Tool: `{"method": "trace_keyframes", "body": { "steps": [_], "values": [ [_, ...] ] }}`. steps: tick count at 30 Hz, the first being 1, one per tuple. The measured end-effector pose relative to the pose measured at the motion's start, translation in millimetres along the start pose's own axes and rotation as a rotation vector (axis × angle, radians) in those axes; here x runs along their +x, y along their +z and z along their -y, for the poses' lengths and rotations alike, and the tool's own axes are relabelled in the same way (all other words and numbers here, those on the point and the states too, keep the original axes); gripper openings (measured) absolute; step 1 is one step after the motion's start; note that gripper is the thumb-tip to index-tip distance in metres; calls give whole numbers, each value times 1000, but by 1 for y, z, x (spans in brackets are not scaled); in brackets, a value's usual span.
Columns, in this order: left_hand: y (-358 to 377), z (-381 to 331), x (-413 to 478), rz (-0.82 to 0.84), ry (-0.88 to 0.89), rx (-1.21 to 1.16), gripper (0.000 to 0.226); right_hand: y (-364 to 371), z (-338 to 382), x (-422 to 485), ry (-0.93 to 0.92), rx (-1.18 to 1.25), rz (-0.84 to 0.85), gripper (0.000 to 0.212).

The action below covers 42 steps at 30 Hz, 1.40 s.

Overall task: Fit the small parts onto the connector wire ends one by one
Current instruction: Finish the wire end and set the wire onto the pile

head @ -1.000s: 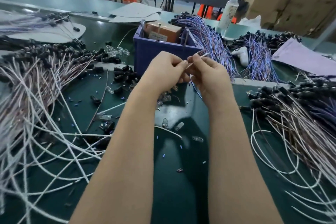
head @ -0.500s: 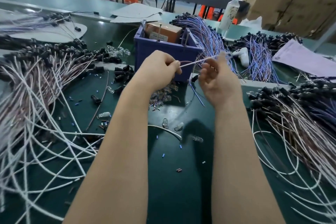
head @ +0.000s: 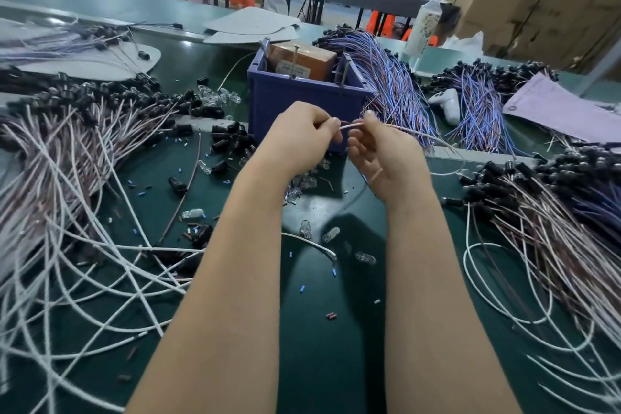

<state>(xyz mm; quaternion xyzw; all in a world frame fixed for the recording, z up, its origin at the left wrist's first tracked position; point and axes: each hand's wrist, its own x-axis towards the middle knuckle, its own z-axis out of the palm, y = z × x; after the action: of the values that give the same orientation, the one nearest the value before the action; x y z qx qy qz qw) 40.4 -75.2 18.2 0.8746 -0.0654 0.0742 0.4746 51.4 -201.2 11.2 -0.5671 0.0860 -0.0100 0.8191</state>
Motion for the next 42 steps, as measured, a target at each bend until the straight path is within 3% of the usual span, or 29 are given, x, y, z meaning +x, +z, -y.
{"method": "trace_keyframes", "body": {
  "steps": [6,13,20,25,29,31,32,35,39,42],
  "values": [
    [4,4,2,-58,4,-73,30,1,-3,3,4,-128,4,20],
    [3,6,3,27,24,-46,33,-2,-6,7,84,95,183,23],
    [7,3,4,51,-1,-4,46,3,-10,8,-141,42,76,24],
    [3,6,3,95,-12,27,48,-6,-8,9,-177,80,-48,22],
    [-16,20,4,-127,-105,41,46,-21,2,10,-167,204,-141,19],
    [-16,23,6,-173,-177,63,32,-13,1,8,-169,202,-115,20],
    [-15,23,5,-120,-212,118,20,-8,0,7,-164,203,-108,20],
    [-11,15,-1,133,-175,272,36,2,1,5,-133,248,-114,19],
    [9,-10,-5,267,-53,44,43,11,-2,5,-111,329,-93,22],
    [31,-20,-2,133,-80,-314,37,17,-7,1,-83,345,-74,22]
  ]
}}
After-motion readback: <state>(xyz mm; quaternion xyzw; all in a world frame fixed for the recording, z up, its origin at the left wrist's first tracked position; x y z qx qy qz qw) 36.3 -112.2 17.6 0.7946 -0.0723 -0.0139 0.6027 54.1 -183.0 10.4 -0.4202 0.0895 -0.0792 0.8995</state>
